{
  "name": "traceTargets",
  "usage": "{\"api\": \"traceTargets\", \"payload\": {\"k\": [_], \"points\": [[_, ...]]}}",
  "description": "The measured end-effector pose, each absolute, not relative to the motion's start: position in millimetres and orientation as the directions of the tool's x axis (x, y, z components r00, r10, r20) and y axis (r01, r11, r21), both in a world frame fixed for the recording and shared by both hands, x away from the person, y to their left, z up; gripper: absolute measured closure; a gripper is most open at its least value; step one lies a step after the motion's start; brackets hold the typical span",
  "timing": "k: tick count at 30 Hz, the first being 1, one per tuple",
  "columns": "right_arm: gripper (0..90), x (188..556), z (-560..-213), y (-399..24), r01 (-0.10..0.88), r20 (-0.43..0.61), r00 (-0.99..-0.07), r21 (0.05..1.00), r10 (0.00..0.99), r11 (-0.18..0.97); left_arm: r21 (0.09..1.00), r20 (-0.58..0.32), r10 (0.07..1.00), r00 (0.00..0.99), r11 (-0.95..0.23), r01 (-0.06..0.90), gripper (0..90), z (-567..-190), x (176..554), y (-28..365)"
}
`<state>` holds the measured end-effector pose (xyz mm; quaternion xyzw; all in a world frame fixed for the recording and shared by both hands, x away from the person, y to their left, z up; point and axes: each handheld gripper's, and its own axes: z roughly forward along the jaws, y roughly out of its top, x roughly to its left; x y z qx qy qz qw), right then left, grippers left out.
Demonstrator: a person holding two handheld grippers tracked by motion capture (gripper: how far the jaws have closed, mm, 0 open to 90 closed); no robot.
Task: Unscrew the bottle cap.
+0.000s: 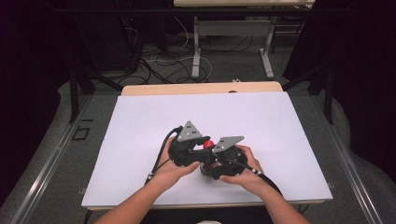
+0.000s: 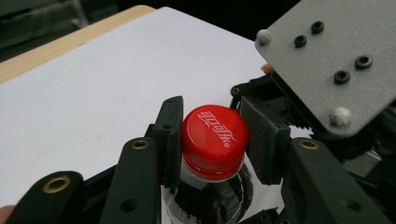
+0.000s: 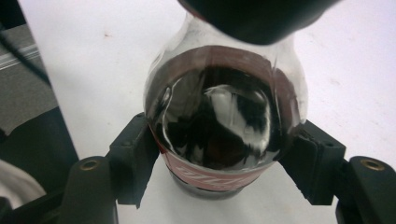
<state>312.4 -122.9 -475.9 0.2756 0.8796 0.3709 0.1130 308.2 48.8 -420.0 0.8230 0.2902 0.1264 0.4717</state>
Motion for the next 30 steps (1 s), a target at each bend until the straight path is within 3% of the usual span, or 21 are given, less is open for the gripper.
{"api": "traceTargets", "payload": {"k": [2, 5, 8, 15, 18, 25, 30], "points": [[31.8, 313, -476, -124, 0.389, 0.000, -0.829, 0.718, 0.559, 0.578, 0.847, -0.053, 0.601, 0.797, -0.395, 0.355, 60.9, -419, 306, 47], [31.8, 313, -474, -126, 0.378, 0.005, -0.844, 0.716, 0.537, 0.587, 0.849, -0.050, 0.545, 0.837, -0.418, 0.323, 51.5, -415, 309, 50], [31.8, 312, -474, -126, 0.368, 0.006, -0.850, 0.722, 0.527, 0.586, 0.829, -0.101, 0.468, 0.878, -0.448, 0.334, 47.9, -414, 319, 57], [31.8, 310, -474, -122, 0.350, 0.014, -0.869, 0.725, 0.494, 0.593, 0.830, -0.177, 0.301, 0.937, -0.466, 0.307, 58.2, -419, 337, 69], [31.8, 311, -475, -121, 0.353, 0.003, -0.860, 0.725, 0.510, 0.591, 0.836, -0.145, 0.336, 0.931, -0.462, 0.296, 59.9, -420, 334, 67], [31.8, 313, -476, -124, 0.375, 0.008, -0.841, 0.729, 0.541, 0.573, 0.850, -0.074, 0.572, 0.817, -0.393, 0.351, 60.8, -421, 311, 49], [31.8, 311, -475, -125, 0.386, 0.022, -0.845, 0.717, 0.534, 0.580, 0.841, -0.083, 0.485, 0.871, -0.435, 0.322, 51.3, -413, 315, 54]]}}
